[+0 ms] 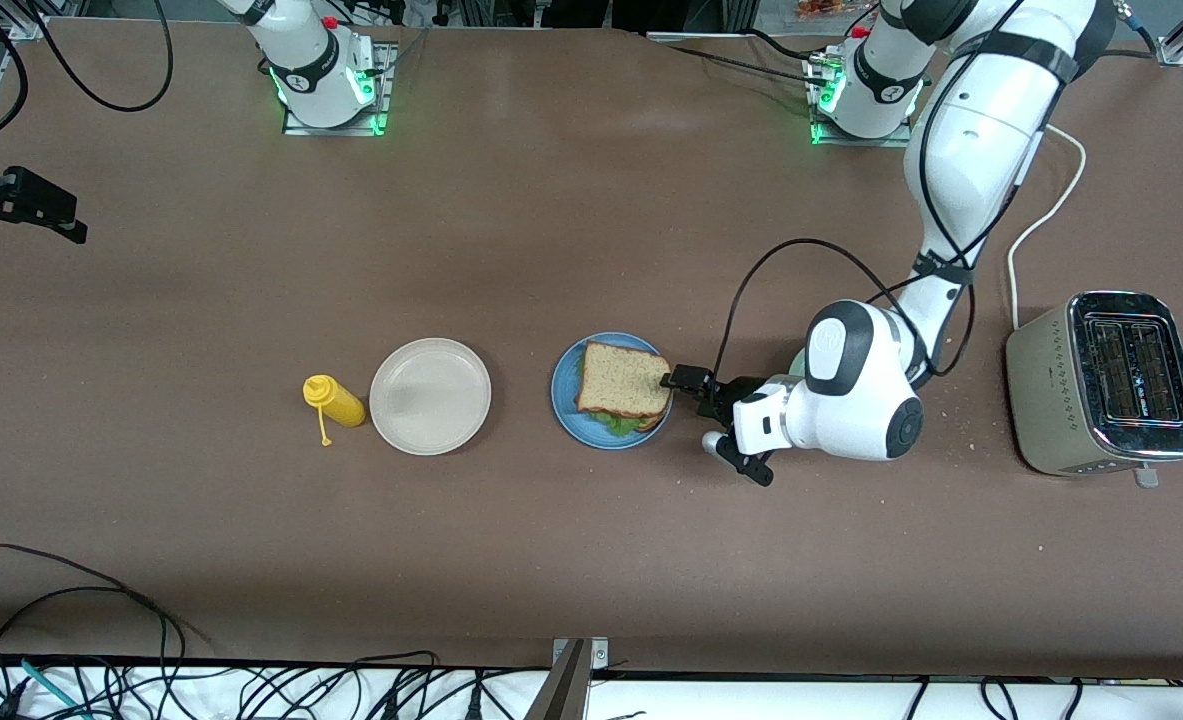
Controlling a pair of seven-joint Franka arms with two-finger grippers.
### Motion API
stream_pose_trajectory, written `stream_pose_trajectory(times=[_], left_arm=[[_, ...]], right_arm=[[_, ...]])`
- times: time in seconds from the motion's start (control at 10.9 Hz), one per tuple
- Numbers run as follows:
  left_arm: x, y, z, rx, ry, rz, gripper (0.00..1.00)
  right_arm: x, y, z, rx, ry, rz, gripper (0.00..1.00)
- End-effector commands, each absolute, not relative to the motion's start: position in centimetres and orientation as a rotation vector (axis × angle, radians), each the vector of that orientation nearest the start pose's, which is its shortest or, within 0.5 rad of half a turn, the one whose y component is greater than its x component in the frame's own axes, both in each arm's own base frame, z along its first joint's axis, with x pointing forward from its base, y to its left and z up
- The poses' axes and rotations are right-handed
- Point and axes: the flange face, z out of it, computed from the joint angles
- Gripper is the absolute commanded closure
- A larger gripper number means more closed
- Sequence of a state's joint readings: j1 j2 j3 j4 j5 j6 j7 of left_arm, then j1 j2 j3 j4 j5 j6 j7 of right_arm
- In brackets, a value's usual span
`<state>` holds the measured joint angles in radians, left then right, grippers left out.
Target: Make sandwich in blue plate with both arms
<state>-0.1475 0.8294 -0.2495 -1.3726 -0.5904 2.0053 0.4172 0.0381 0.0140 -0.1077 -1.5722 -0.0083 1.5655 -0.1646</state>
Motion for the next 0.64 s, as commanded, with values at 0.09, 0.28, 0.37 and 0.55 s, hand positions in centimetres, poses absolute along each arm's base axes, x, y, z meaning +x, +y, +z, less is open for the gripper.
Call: stream_pose_trajectory(times=[0.09,0.28,0.37,0.55], left_arm=[[66.9,-23.0,34.8,2.644,-0.658,-0.193,0.00],[64.6,-22.0,41.8,2.761,-0.640,-0.266,0.00],[63.3,-21.5,44.5,2.799,-0.646,-0.306,0.00],[61.2,-20.0,50.2,2.896,-0.656,-0.249,0.00]], right_arm=[[55.6,-4.2,62.1,-3.144,-0.162,0.035,0.00],[55.6,-4.2,62.2,-3.144,-0.159,0.033,0.00],[55.6,-4.1,62.2,-3.144,-0.162,0.033,0.00],[55.6,-4.0,62.1,-3.144,-0.164,0.035,0.00]])
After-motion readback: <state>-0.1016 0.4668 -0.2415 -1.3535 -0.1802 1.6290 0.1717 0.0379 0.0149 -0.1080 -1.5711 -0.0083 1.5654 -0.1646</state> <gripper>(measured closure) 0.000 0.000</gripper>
